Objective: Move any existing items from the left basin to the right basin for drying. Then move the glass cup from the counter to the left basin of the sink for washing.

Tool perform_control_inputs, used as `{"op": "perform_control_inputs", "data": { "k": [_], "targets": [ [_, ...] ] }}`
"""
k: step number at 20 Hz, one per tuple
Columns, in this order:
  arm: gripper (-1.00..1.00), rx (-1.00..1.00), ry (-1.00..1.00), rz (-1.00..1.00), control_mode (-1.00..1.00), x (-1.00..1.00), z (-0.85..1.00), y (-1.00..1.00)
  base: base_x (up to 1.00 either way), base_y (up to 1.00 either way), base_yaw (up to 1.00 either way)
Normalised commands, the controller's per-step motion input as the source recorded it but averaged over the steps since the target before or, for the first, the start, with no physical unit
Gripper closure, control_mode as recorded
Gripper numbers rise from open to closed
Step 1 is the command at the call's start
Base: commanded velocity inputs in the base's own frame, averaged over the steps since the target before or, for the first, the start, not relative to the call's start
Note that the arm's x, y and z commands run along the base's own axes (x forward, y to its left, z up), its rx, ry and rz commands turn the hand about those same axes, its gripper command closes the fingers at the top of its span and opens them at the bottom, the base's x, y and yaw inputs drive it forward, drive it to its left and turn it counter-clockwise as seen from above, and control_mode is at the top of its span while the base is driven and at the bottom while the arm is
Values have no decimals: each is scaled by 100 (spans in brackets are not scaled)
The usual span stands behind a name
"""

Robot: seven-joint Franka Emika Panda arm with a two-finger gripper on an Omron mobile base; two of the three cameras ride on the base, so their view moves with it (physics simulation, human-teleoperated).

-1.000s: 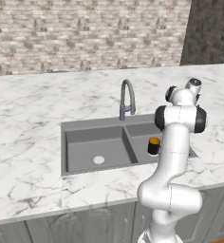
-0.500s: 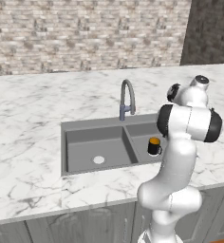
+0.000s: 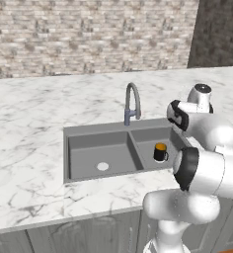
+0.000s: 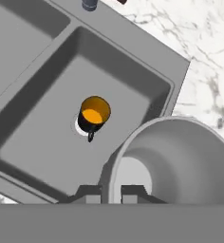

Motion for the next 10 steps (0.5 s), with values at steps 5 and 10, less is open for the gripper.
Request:
{"op": "perform_control_inputs", "data": {
  "k": [5, 10],
  "targets": [
    [100, 5, 8, 11, -100, -98, 0, 100, 0, 0, 0],
    [100, 17, 14, 17, -100, -55, 0, 100, 0, 0, 0]
  ]
}}
